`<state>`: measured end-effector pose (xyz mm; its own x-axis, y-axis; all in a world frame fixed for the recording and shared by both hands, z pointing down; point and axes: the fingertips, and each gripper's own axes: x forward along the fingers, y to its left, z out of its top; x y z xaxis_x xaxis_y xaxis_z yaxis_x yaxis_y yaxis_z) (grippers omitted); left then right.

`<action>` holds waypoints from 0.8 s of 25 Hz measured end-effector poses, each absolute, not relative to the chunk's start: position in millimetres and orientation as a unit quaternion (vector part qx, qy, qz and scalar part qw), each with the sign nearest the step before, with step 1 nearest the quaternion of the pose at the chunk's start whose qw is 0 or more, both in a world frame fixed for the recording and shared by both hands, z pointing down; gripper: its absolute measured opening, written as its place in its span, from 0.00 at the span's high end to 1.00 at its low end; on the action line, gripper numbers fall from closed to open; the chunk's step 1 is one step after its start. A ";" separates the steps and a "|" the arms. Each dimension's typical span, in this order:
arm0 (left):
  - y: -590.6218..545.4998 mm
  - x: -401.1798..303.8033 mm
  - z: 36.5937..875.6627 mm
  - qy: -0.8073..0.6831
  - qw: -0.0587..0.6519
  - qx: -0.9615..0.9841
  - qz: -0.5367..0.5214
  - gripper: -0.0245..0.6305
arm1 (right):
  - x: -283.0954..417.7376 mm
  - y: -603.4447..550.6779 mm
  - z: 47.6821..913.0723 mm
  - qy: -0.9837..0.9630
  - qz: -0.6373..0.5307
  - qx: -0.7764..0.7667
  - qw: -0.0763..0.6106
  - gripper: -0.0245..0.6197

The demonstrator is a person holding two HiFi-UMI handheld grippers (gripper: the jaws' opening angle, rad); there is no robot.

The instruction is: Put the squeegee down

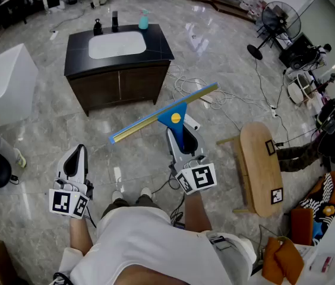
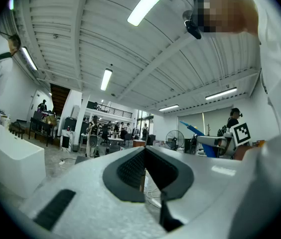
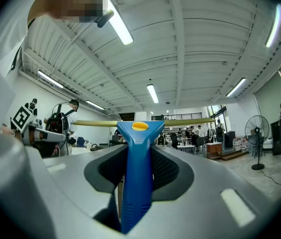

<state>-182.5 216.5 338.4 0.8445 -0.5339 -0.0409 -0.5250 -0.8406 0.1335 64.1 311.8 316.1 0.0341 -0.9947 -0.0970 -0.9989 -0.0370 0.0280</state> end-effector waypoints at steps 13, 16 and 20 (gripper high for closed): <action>212.4 -180.5 339.4 -0.250 0.080 0.963 -0.053 0.96 | 65.4 315.0 327.3 0.694 0.029 -0.719 0.032 0.74; 212.0 -179.0 340.2 -0.251 0.084 0.963 -0.050 0.96 | 64.8 315.2 326.9 0.695 0.028 -0.717 0.033 0.74; 211.3 -179.0 343.0 -0.257 0.088 0.961 -0.049 0.96 | 63.1 313.2 324.8 0.705 0.030 -0.708 0.042 0.74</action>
